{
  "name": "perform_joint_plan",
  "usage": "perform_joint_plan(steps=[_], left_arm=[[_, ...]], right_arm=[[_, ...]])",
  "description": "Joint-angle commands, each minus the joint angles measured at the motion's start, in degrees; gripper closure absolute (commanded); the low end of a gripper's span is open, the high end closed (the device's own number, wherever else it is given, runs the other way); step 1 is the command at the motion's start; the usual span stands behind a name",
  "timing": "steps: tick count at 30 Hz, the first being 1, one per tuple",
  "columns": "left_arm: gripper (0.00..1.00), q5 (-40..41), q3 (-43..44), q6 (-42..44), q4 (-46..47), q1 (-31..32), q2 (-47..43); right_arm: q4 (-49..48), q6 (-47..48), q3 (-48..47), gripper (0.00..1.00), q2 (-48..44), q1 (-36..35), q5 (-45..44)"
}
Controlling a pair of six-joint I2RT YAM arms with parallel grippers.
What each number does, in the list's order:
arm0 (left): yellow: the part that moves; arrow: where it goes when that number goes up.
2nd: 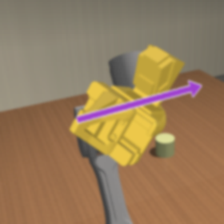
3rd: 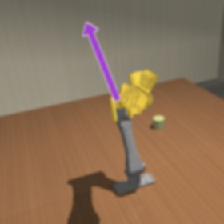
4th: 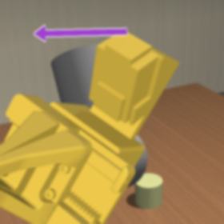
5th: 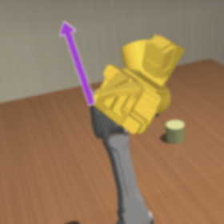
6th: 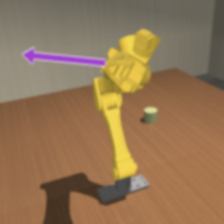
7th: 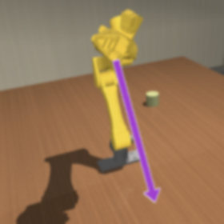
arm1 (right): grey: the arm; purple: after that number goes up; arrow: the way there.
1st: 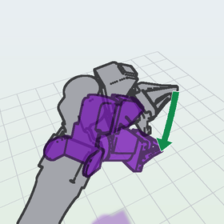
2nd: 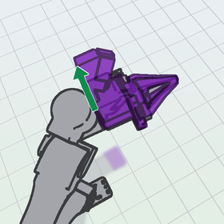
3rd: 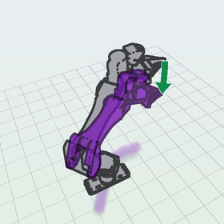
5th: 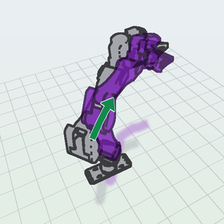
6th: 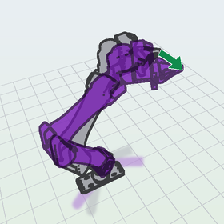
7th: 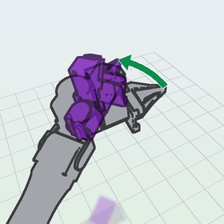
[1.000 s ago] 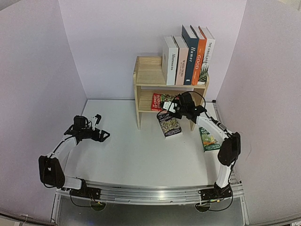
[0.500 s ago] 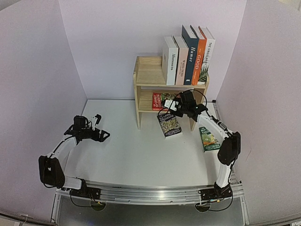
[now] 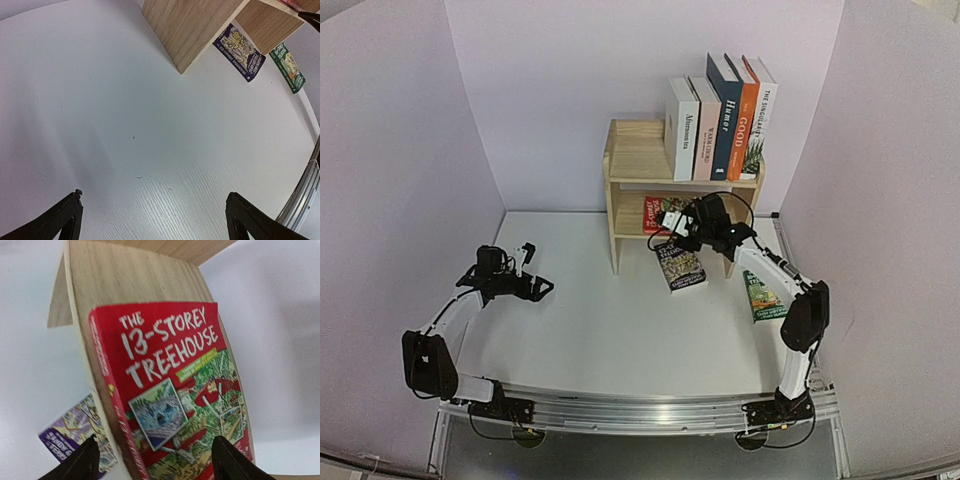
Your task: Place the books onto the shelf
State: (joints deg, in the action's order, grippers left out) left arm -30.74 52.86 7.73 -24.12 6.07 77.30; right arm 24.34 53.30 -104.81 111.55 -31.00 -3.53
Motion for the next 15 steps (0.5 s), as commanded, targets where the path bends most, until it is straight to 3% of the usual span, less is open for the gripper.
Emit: perform_joint_plan(steps=[1,6,8,12,15], left_arm=[[0.0,-0.6,1.3,1.2,0.7,0.0,-1.1],[0.0,-1.7,0.5,1.7,2.0,0.0,-1.6],[0.0,-2.4,0.1,2.1,2.4,0.0,-1.8],[0.0,-3.4,-0.7,2.4,3.2,0.0,-2.2],[0.01,-4.1,-0.8,2.8,3.2,0.0,-2.5]], right_arm=[[-1.6,-15.6,0.8,0.22,-6.1,-3.4,-1.4],[-1.7,-33.9,12.4,0.17,-12.4,-4.0,-7.5],[-1.7,-43.3,17.3,0.07,-14.7,-4.2,-9.6],[-4.0,-66.0,25.5,0.05,-16.3,-4.2,-14.2],[-11.9,-75.6,32.1,0.06,-15.7,-4.2,-13.1]])
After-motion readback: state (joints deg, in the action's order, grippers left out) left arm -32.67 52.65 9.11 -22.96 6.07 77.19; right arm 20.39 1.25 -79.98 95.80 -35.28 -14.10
